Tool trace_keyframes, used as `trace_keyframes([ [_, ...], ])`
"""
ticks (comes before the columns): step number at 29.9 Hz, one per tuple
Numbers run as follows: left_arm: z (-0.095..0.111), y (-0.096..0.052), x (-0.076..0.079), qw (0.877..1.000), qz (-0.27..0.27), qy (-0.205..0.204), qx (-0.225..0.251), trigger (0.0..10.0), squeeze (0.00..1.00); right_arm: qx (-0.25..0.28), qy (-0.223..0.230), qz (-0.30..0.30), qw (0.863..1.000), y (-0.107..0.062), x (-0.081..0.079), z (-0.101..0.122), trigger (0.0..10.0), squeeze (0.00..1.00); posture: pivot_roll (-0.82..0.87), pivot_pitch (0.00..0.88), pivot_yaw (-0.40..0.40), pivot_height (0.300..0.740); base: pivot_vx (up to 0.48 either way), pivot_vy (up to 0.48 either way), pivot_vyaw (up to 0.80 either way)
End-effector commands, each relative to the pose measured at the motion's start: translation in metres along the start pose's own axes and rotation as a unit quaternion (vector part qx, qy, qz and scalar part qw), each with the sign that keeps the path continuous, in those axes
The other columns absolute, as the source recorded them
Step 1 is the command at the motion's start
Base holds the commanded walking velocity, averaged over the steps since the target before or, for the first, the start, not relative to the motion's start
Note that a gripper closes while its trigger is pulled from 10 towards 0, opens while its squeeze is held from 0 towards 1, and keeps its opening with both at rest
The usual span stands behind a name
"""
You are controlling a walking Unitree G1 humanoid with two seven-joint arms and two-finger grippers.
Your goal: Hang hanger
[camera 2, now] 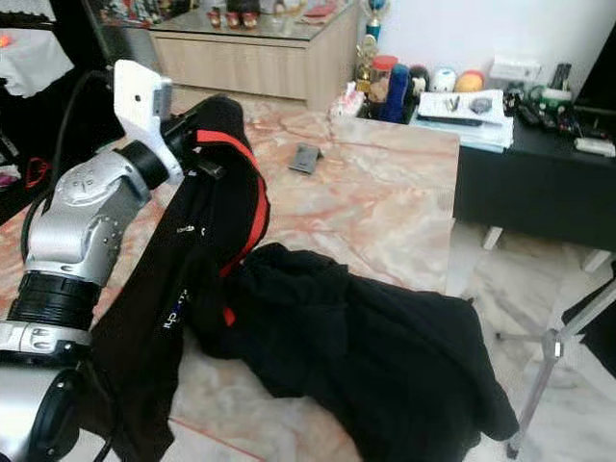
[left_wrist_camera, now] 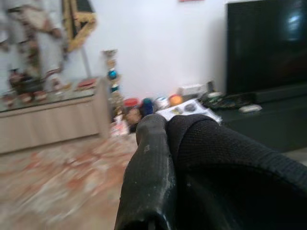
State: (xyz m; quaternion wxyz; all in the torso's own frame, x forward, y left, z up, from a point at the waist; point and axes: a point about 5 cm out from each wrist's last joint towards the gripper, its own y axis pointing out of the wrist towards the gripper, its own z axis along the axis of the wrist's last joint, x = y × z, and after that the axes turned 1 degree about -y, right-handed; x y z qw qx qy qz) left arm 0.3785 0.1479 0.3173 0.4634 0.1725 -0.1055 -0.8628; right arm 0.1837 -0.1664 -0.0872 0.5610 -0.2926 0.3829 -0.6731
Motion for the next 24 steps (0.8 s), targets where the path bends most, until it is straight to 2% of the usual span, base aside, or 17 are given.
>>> trace_keyframes([
  [1, -0.007, -0.002, -0.002, 1.000, 0.003, 0.003, -0.025, 10.0, 0.00, -0.003, -0.002, 0.004, 1.000, 0.000, -0.002, 0.000, 10.0, 0.00, 0.15, 0.120, 0.026, 0.740, 0.000, 0.000, 0.00],
  [2, -0.024, -0.011, 0.001, 0.998, -0.003, -0.003, -0.058, 10.0, 0.00, -0.003, -0.003, 0.004, 1.000, 0.000, -0.002, -0.001, 10.0, 0.00, 0.15, 0.124, 0.024, 0.740, 0.000, 0.000, 0.00],
  [3, -0.029, -0.013, 0.002, 0.997, -0.004, -0.005, -0.072, 10.0, 0.00, -0.003, -0.004, 0.004, 1.000, 0.000, -0.002, -0.001, 10.0, 0.00, 0.15, 0.127, 0.023, 0.740, 0.000, 0.000, 0.00],
  [4, -0.043, -0.020, 0.005, 0.994, -0.005, -0.005, -0.107, 10.0, 0.00, -0.004, -0.005, 0.003, 1.000, 0.000, -0.002, -0.001, 10.0, 0.00, 0.15, 0.127, 0.023, 0.740, 0.000, 0.000, 0.00],
  [5, -0.065, -0.033, 0.010, 0.988, -0.003, 0.000, -0.155, 10.0, 0.00, -0.004, -0.005, 0.003, 1.000, 0.000, -0.001, -0.001, 10.0, 0.00, 0.15, 0.129, 0.023, 0.740, 0.000, 0.000, 0.00],
  [6, -0.069, -0.036, 0.012, 0.986, -0.004, 0.001, -0.165, 10.0, 0.00, -0.005, -0.006, 0.002, 1.000, 0.000, -0.001, -0.001, 10.0, 0.00, 0.15, 0.129, 0.023, 0.740, 0.000, 0.000, 0.00],
  [11, -0.092, -0.057, 0.021, 0.979, 0.009, -0.045, -0.198, 10.0, 0.00, -0.006, -0.010, 0.002, 1.000, 0.000, -0.001, -0.001, 10.0, 0.00, 0.15, 0.138, 0.019, 0.740, 0.000, 0.000, 0.00],
  [12, -0.097, -0.063, 0.023, 0.978, 0.014, -0.054, -0.203, 10.0, 0.38, -0.006, -0.011, 0.002, 1.000, 0.000, 0.000, -0.001, 10.0, 0.00, 0.15, 0.141, 0.017, 0.740, 0.000, 0.000, 0.00],
  [13, -0.099, -0.067, 0.024, 0.976, 0.018, -0.060, -0.206, 10.0, 0.38, -0.006, -0.011, 0.002, 1.000, 0.000, 0.000, -0.001, 10.0, 0.00, 0.15, 0.142, 0.016, 0.740, 0.000, 0.000, 0.00],
  [14, -0.101, -0.072, 0.026, 0.976, 0.028, -0.068, -0.207, 10.0, 1.00, -0.006, -0.012, 0.002, 1.000, 0.000, 0.000, -0.001, 10.0, 0.00, 0.15, 0.143, 0.014, 0.740, 0.000, 0.000, 0.00],
  [16, -0.102, -0.074, 0.026, 0.975, 0.036, -0.073, -0.206, 10.0, 1.00, -0.006, -0.012, 0.002, 1.000, 0.000, 0.000, -0.001, 10.0, 0.00, 0.15, 0.144, 0.013, 0.740, 0.000, 0.000, 0.00],
  [18, -0.102, -0.084, 0.029, 0.974, 0.057, -0.073, -0.208, 10.0, 1.00, -0.006, -0.015, 0.002, 1.000, 0.000, 0.001, -0.001, 10.0, 0.00, 0.15, 0.147, 0.011, 0.740, 0.000, 0.000, 0.00],
  [23, -0.100, -0.091, 0.031, 0.974, 0.061, -0.069, -0.209, 10.0, 1.00, -0.006, -0.016, 0.002, 1.000, 0.000, 0.001, -0.001, 10.0, 0.00, 0.15, 0.149, 0.010, 0.740, 0.000, 0.000, 0.00],
  [24, -0.097, -0.097, 0.032, 0.974, 0.060, -0.064, -0.211, 10.0, 1.00, -0.006, -0.017, 0.002, 1.000, 0.000, 0.001, -0.001, 10.0, 0.00, 0.15, 0.151, 0.008, 0.740, 0.000, 0.000, 0.00],
])
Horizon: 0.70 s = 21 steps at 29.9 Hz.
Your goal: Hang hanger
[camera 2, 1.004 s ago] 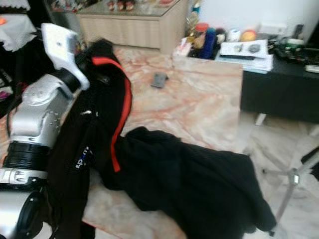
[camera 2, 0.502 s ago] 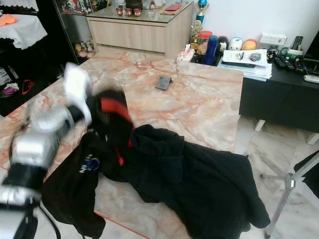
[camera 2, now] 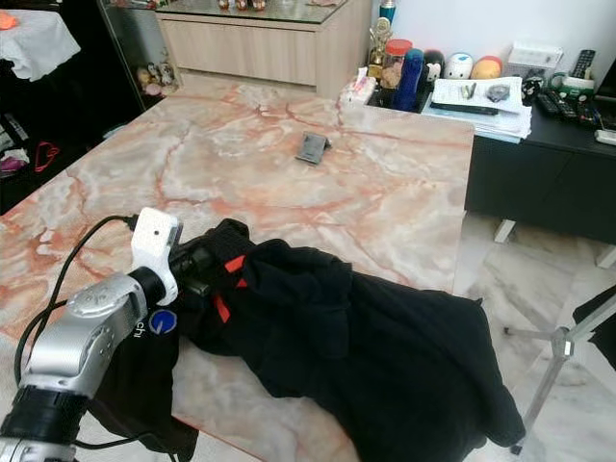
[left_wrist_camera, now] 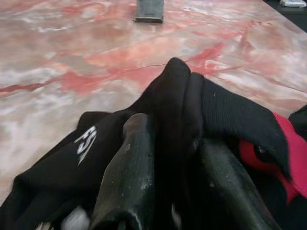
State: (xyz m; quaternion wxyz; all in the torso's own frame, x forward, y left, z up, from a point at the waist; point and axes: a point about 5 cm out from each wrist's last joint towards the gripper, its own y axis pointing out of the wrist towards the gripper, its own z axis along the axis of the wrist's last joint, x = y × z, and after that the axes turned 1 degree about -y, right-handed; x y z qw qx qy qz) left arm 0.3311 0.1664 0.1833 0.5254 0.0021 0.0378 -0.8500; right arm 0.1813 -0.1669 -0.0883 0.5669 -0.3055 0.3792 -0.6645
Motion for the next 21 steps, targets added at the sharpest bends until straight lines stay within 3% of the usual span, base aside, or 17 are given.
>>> trace_keyframes([
  [1, 0.004, -0.010, -0.003, 1.000, 0.009, 0.007, 0.002, 10.0, 1.00, 0.000, -0.002, 0.000, 1.000, 0.000, 0.000, 0.002, 10.0, 0.00, 0.15, 0.151, 0.008, 0.740, 0.000, 0.000, 0.00],
  [14, 0.003, -0.046, 0.003, 0.999, 0.016, 0.031, 0.000, 10.0, 1.00, 0.000, -0.004, -0.001, 1.000, 0.000, 0.001, 0.002, 10.0, 0.00, 0.15, 0.149, 0.011, 0.740, 0.000, 0.000, 0.00],
  [20, -0.001, -0.068, -0.001, 0.996, 0.079, 0.011, 0.040, 10.0, 1.00, -0.001, -0.007, -0.001, 1.000, 0.000, 0.002, 0.001, 10.0, 0.00, 0.16, 0.140, 0.012, 0.740, 0.000, 0.000, 0.00],
  [21, -0.003, -0.071, -0.003, 0.994, 0.098, 0.003, 0.049, 10.0, 0.75, -0.001, -0.007, -0.001, 1.000, 0.000, 0.002, 0.001, 10.0, 0.00, 0.16, 0.140, 0.011, 0.740, 0.000, 0.000, 0.00],
])
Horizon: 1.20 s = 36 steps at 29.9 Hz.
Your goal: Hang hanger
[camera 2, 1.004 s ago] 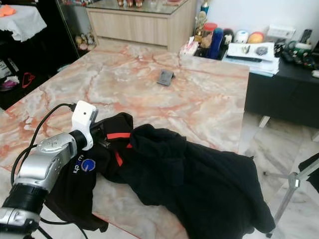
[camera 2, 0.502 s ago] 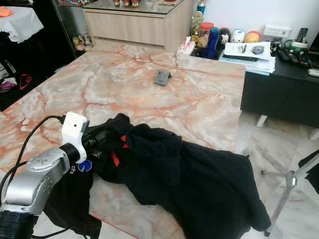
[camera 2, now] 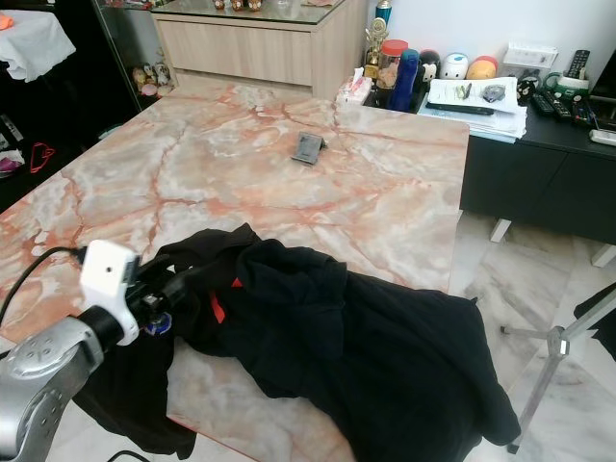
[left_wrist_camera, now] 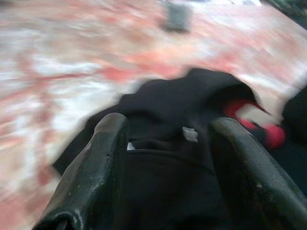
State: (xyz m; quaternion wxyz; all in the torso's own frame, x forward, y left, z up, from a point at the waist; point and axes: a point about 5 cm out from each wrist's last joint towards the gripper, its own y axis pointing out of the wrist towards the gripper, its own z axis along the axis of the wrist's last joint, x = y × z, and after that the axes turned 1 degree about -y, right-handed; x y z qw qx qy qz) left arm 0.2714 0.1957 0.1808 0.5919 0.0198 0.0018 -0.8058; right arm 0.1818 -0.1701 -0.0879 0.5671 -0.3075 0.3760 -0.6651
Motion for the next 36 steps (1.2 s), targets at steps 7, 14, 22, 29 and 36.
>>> trace_keyframes([
  [7, 0.002, -0.022, -0.014, 0.985, 0.149, 0.011, 0.082, 10.0, 0.00, -0.003, -0.011, 0.001, 1.000, 0.000, 0.001, -0.001, 10.0, 0.00, 0.15, 0.130, 0.002, 0.740, 0.000, 0.000, 0.00],
  [14, 0.001, -0.022, -0.008, 0.984, 0.152, 0.006, 0.089, 10.0, 0.00, -0.002, -0.013, 0.001, 1.000, 0.000, 0.002, 0.000, 10.0, 0.00, 0.15, 0.130, -0.003, 0.740, 0.000, 0.000, 0.00],
  [22, -0.007, -0.019, -0.006, 0.983, 0.159, -0.012, 0.087, 10.0, 0.00, -0.001, -0.012, 0.000, 1.000, 0.000, 0.003, 0.000, 10.0, 0.00, 0.15, 0.143, -0.006, 0.740, 0.000, 0.000, 0.00],
  [29, -0.008, -0.019, -0.005, 0.983, 0.160, -0.016, 0.090, 10.0, 0.00, 0.000, -0.011, 0.000, 1.000, 0.000, 0.002, 0.001, 10.0, 0.00, 0.15, 0.151, -0.007, 0.740, 0.000, 0.000, 0.00],
  [36, -0.007, -0.019, -0.006, 0.982, 0.163, -0.016, 0.093, 10.0, 0.00, 0.000, -0.011, 0.002, 1.000, 0.000, 0.002, 0.001, 10.0, 0.00, 0.15, 0.156, -0.007, 0.740, 0.000, 0.000, 0.00],
])
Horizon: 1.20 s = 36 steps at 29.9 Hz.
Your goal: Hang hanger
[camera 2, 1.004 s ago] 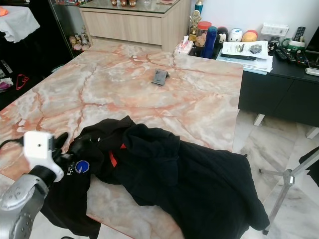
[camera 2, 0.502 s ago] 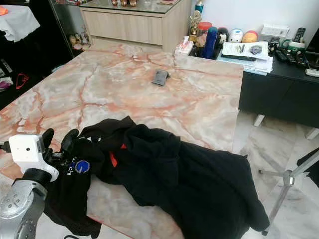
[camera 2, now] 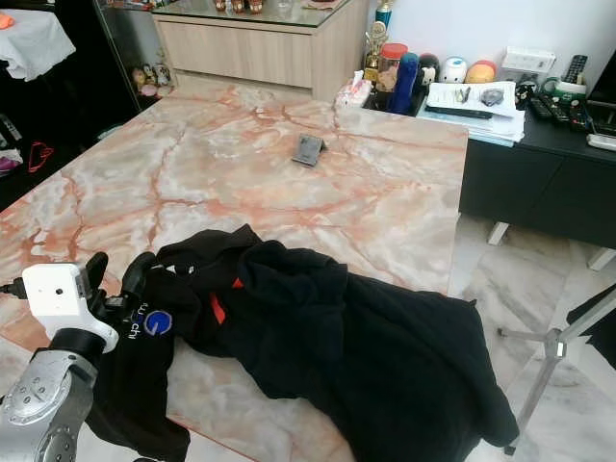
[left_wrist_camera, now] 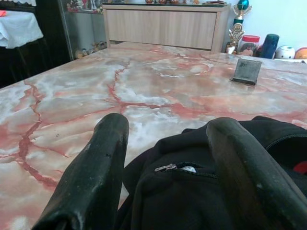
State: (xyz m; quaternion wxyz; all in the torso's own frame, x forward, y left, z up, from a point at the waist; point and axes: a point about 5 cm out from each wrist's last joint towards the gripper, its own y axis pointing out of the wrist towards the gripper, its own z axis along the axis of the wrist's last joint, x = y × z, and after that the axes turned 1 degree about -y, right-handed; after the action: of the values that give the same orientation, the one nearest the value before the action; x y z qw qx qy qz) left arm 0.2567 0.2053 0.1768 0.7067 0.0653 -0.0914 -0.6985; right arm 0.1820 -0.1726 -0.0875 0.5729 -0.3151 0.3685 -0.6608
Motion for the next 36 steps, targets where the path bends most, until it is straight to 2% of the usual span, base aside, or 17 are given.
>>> trace_keyframes([
  [1, -0.0031, -0.0022, -0.0020, 1.000, 0.005, 0.002, -0.007, 10.0, 0.00, -0.001, 0.001, 0.001, 1.000, 0.0001, -0.0006, 0.0007, 10.0, 0.00, 0.15, 0.156, -0.007, 0.740, 0.000, 0.000, 0.00],
  [20, -0.0041, -0.0033, 0.0000, 1.000, 0.003, -0.005, -0.008, 10.0, 0.00, -0.002, 0.000, 0.002, 1.000, 0.0002, -0.0004, 0.0010, 10.0, 0.00, 0.15, 0.161, -0.009, 0.740, 0.000, 0.000, 0.00],
  [36, -0.0038, -0.0033, 0.0001, 1.000, 0.004, -0.010, -0.006, 10.0, 0.00, -0.002, -0.001, 0.003, 1.000, 0.0002, -0.0006, 0.0009, 10.0, 0.00, 0.15, 0.163, -0.009, 0.740, -0.229, 0.000, 0.00],
])
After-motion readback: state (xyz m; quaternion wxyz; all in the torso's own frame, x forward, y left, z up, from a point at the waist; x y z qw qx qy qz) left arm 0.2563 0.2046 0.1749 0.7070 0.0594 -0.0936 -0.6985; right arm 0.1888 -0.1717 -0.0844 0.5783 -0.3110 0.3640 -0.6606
